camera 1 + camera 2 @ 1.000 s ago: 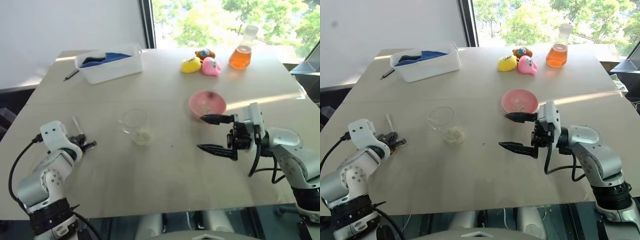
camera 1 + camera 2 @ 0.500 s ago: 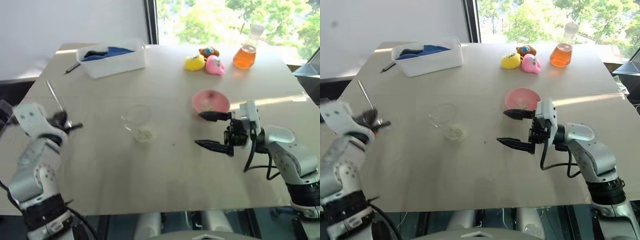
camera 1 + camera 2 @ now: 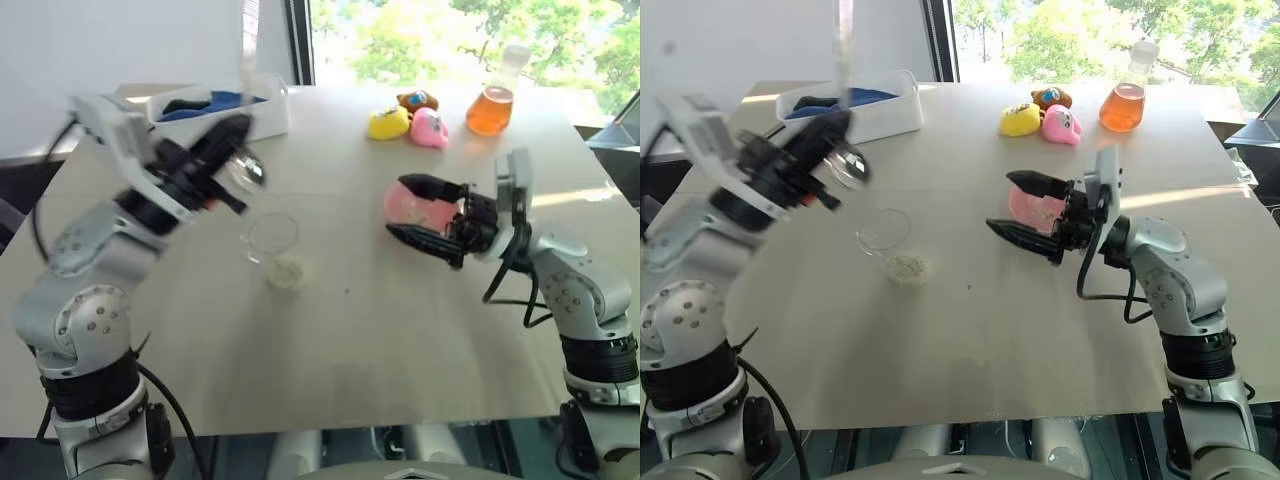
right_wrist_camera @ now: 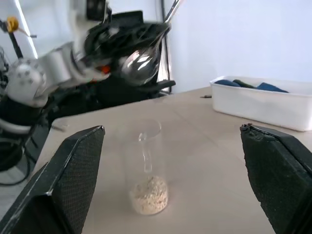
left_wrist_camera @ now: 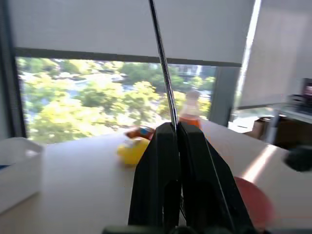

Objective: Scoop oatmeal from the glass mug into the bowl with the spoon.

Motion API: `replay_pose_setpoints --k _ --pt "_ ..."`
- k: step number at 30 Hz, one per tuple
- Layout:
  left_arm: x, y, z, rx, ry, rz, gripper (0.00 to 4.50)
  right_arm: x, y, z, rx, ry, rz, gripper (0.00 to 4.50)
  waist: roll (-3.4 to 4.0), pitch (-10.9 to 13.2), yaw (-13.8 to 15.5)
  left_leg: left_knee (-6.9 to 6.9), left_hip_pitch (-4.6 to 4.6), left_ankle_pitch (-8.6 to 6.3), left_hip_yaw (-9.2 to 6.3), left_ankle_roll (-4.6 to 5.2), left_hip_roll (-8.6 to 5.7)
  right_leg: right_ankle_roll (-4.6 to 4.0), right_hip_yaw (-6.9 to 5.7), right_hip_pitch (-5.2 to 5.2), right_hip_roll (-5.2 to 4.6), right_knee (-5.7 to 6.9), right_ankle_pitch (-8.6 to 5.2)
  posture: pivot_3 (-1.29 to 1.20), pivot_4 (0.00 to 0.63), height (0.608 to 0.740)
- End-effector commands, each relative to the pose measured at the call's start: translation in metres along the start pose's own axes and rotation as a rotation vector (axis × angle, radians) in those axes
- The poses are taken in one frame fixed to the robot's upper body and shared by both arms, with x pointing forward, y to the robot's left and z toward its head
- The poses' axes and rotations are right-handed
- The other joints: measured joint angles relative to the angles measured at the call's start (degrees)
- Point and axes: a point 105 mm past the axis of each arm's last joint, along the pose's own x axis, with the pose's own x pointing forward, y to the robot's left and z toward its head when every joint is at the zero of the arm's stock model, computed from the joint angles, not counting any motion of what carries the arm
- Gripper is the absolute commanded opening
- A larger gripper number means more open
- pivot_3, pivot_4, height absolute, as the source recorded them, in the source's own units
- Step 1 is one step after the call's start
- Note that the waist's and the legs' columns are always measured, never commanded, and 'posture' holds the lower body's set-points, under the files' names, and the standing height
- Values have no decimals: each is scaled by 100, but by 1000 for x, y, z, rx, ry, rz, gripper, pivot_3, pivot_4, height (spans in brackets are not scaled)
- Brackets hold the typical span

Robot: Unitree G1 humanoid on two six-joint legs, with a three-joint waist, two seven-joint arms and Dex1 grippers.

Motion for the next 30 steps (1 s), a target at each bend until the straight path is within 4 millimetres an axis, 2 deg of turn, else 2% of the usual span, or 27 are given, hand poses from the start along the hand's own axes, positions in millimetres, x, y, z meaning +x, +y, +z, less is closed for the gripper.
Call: replay_pose_setpoints --k 1,4,7,11,15,22,30 --pt "-2 -42 -3 -108 31 -234 25 1 3 23 47 -84 22 4500 1 1 -7 0 2 0 1 0 2 0 2 0 1 2 0 0 150 740" --pt "-8 -63 -9 -228 70 -367 25 4 9 30 117 -96 69 4500 3 2 -3 0 3 0 -3 1 5 0 -1 0 10 5 0 0 150 740" --pt "-16 -77 -16 -323 121 -472 25 5 18 26 194 -35 126 4500 4 3 -2 0 7 -1 -1 2 3 0 2 1 29 7 -1 0 150 740" --pt "-28 -89 -29 -354 221 -548 25 6 28 23 275 15 188 4500 5 3 1 2 5 -4 3 9 0 0 5 1 33 4 -1 0 150 740" --pt "-32 -88 -39 -361 270 -553 25 4 42 29 349 41 297 4500 12 8 5 2 6 -6 5 12 0 0 4 0 40 4 -2 0 150 740" --pt "-33 -85 -47 -338 297 -554 25 3 61 26 391 124 401 4500 12 8 14 2 6 -13 4 23 1 0 4 0 46 2 -2 0 150 740" --pt "-23 -84 -59 -311 282 -538 25 13 65 25 380 116 410 4500 13 9 14 2 4 -13 3 23 2 0 6 0 47 2 -2 0 150 740"
